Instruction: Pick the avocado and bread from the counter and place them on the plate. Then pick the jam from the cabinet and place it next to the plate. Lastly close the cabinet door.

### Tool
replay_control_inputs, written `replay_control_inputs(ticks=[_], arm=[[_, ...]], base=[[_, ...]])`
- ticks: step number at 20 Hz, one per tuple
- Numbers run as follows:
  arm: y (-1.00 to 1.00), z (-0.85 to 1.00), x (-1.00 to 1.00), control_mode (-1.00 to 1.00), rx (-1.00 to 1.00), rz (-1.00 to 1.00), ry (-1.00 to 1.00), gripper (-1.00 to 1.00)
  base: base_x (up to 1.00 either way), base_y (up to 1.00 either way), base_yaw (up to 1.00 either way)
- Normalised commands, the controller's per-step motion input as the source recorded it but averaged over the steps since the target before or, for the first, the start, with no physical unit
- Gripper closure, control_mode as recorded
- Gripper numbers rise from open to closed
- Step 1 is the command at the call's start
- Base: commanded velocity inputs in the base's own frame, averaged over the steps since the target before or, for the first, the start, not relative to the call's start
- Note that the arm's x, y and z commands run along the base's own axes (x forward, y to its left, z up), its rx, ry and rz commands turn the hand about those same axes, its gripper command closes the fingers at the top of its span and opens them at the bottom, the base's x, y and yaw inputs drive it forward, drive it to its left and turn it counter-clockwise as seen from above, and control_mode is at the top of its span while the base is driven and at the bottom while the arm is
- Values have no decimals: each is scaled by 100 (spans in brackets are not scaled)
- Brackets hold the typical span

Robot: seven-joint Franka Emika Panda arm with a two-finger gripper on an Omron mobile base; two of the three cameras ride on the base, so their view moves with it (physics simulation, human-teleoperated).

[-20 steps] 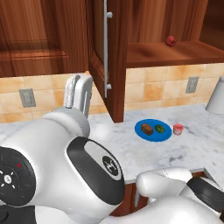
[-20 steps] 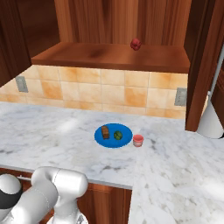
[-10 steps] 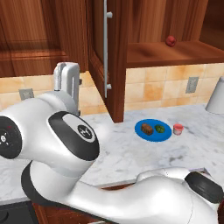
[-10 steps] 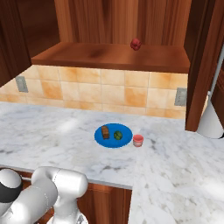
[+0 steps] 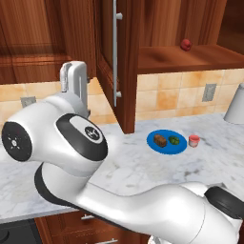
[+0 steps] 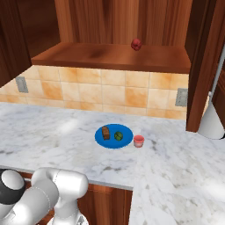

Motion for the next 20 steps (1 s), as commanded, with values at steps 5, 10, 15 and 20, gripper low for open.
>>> replay_control_inputs(ticks=[5,10,15,20], arm=[[-36,9,12,-100,-1,0,-8,-100],[-48,8,10,-100,0,-1,-5,-100],[-56,8,7,-100,0,-2,-4,-100],[-66,22,1,-100,0,-2,-5,-100]], base=[[0,0,0],[0,0,0],[0,0,0],[0,0,0]])
